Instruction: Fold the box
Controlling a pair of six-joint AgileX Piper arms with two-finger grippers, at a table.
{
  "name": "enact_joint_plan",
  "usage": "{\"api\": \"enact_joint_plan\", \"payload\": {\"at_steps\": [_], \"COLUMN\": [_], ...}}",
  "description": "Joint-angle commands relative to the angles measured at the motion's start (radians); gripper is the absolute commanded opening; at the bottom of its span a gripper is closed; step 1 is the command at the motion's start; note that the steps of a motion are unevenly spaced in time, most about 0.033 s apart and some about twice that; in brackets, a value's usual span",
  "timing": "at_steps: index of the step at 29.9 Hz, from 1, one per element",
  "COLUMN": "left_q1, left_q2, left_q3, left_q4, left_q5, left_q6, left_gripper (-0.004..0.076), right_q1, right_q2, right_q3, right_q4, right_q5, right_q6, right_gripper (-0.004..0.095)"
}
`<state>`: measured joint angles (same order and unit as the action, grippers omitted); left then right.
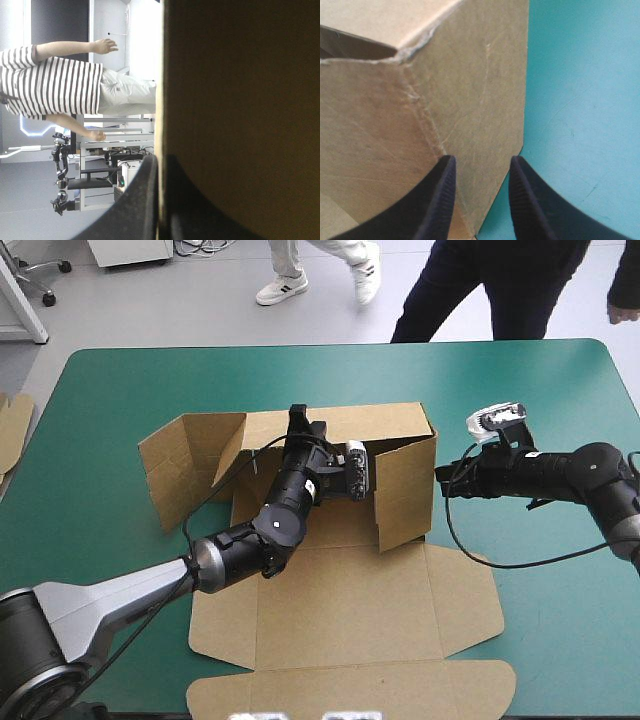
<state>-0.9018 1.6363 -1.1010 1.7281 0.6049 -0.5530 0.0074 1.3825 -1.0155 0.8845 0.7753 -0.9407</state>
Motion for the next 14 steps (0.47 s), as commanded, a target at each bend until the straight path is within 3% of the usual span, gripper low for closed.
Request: {"api": "enact_joint_plan", "payload": {"at_steps": [1,8,14], "left_q1": [-0.004,-0.004,-0.004], "left_q2": [-0.038,-0.038,-0.038], "left_q3": [-0.031,-0.044,-0.052], "left_q4": [0.034,0.034,0.034], "left_q5": [0.046,0.046,0.044], "left_q6": [-0.004,-0.004,0.005], "left_gripper": [-0.0014,-0.0014,-0.0014], "right_q1": [0.001,0.001,0.001], "right_q2": [-0.036,-0.036,-0.034], "right_q3": [-0.024,-0.024,-0.024], "right_q4": [0.061,0.077,0.087], "right_q5": [0.002,0.014,0.010], "right_q6": [-0.049,-0.069,-0.099], "right_gripper": [0.0345,0.0473,0.0477]}}
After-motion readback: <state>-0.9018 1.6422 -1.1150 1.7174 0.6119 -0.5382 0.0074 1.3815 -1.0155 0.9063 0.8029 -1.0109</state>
